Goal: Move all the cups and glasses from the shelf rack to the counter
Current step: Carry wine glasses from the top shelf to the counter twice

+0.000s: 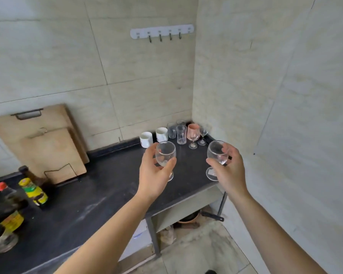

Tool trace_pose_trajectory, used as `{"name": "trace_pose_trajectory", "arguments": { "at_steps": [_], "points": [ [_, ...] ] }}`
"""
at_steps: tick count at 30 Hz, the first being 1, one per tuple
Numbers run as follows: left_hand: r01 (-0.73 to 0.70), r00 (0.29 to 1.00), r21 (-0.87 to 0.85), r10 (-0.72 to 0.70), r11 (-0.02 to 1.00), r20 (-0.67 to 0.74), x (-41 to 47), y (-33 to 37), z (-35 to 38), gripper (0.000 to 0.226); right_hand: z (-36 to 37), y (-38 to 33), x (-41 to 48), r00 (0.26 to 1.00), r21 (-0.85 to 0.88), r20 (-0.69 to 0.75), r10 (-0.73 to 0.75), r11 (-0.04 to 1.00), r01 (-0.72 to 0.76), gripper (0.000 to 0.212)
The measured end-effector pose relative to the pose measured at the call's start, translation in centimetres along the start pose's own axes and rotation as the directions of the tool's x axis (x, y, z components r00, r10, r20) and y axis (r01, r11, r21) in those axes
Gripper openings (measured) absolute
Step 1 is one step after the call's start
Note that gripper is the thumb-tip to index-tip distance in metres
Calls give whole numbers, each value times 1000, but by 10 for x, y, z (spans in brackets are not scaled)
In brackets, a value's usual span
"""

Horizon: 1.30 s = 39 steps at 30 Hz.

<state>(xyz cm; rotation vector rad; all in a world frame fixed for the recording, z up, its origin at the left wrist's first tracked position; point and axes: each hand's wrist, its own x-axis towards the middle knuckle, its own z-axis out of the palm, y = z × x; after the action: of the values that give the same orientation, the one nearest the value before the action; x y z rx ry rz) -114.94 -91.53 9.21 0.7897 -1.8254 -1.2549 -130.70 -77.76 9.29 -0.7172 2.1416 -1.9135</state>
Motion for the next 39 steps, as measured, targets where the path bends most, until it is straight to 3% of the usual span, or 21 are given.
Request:
{"name": "trace_pose_trajectory", "arguments": {
  "at_steps": [6, 12, 18, 30, 39],
  "points": [
    [106, 993, 123, -98, 987, -73, 115, -45, 40, 60, 47, 51, 135, 995, 61, 95, 30, 997, -36, 52],
    [202, 966, 230, -155, 952, -205, 220, -78, 57, 64, 112, 79, 258, 953, -8, 300, 38, 999, -37, 55],
    [339, 929, 233, -285, 912, -238, 279, -140, 74, 64, 172, 131, 329, 916, -100, 389, 102, 993, -68, 57],
    [504, 864, 252, -482, 826, -147, 400, -282, 111, 55, 289, 243, 415, 891, -317, 390, 231, 942, -106, 58],
    [491, 868, 317, -487, 812, -96, 444, -349, 118, 59, 342, 284, 435, 887, -432, 379, 264, 898, -83, 65]
  ]
}}
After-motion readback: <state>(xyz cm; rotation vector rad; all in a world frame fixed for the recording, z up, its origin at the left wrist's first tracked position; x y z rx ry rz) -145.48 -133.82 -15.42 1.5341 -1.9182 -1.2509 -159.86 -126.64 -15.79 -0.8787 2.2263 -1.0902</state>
